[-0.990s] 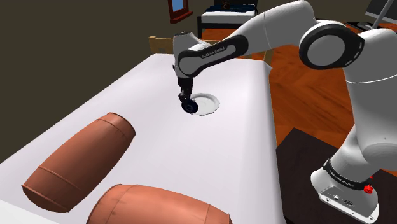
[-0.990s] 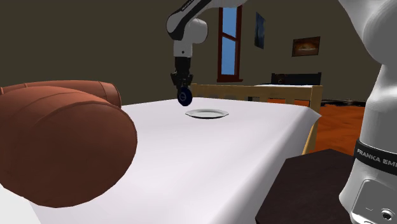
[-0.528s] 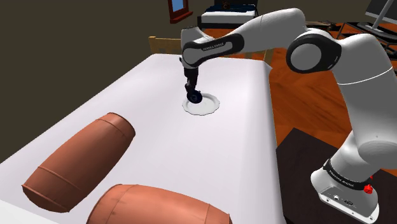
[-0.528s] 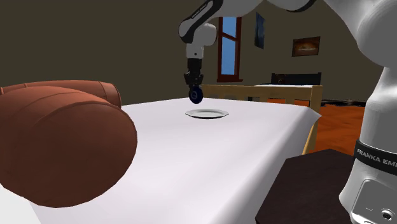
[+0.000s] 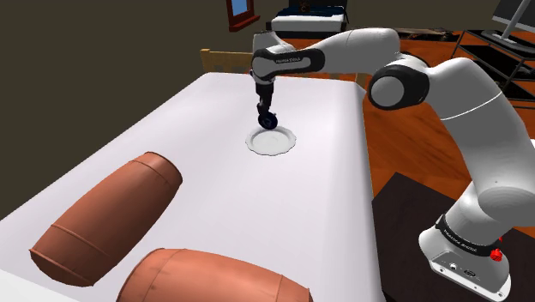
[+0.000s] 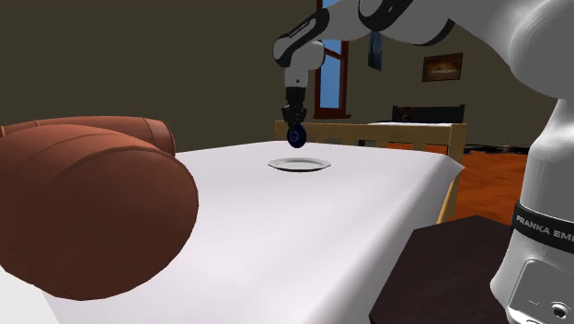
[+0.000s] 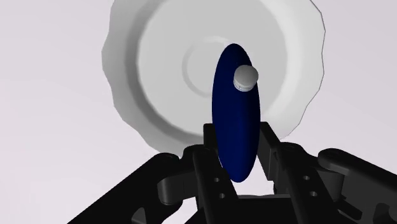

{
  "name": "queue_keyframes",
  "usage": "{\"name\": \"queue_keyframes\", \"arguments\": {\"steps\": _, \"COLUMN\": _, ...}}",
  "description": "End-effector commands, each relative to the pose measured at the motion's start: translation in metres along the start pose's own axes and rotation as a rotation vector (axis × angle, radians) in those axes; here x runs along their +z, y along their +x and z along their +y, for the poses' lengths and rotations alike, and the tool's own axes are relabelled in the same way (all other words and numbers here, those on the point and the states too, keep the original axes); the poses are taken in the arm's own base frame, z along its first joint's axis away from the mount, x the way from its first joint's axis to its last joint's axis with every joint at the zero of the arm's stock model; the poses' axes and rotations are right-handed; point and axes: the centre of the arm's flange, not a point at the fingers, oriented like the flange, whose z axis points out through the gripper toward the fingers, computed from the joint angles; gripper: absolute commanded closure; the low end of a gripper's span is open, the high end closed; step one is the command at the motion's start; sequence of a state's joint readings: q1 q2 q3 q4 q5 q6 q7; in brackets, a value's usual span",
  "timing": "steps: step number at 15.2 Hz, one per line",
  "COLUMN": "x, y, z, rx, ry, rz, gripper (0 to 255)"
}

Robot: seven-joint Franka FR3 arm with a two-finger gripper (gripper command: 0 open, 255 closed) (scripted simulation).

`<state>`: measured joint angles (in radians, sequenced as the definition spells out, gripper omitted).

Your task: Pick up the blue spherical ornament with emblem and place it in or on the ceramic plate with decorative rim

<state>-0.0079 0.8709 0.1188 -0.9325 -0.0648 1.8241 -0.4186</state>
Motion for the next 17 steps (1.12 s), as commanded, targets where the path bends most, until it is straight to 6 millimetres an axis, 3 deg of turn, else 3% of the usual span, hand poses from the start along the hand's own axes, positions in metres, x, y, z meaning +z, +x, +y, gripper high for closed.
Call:
{"name": "queue_keyframes", "arguments": {"steps": 1, "x": 0.01, "y": 0.001, "z": 0.003, "rx": -0.001, "ry": 0.0, "rz": 0.0, "gripper": 255}}
{"name": "queue_keyframes", "arguments": {"steps": 13, "x": 0.075, "y": -0.002, "z": 0.004, "rx": -0.001, "ry": 0.0, "rz": 0.0, "gripper": 255}}
{"name": "queue_keyframes", "arguments": {"steps": 17, "x": 0.075, "y": -0.002, "z": 0.004, "rx": -0.001, "ry": 0.0, "rz": 0.0, "gripper": 255}}
